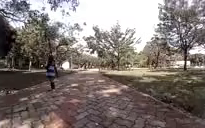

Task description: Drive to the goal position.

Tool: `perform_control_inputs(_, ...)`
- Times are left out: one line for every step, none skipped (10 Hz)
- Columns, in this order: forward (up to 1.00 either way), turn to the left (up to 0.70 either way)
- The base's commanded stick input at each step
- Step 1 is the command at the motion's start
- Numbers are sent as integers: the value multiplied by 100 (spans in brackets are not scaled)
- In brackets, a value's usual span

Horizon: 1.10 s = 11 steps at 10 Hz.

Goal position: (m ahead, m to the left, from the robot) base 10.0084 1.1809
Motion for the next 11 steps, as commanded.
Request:
perform_control_inputs(70,0)
perform_control_inputs(70,0)
perform_control_inputs(70,0)
perform_control_inputs(70,0)
perform_control_inputs(70,0)
perform_control_inputs(70,0)
perform_control_inputs(70,0)
perform_control_inputs(70,0)
perform_control_inputs(70,0)
perform_control_inputs(70,0)
perform_control_inputs(70,0)
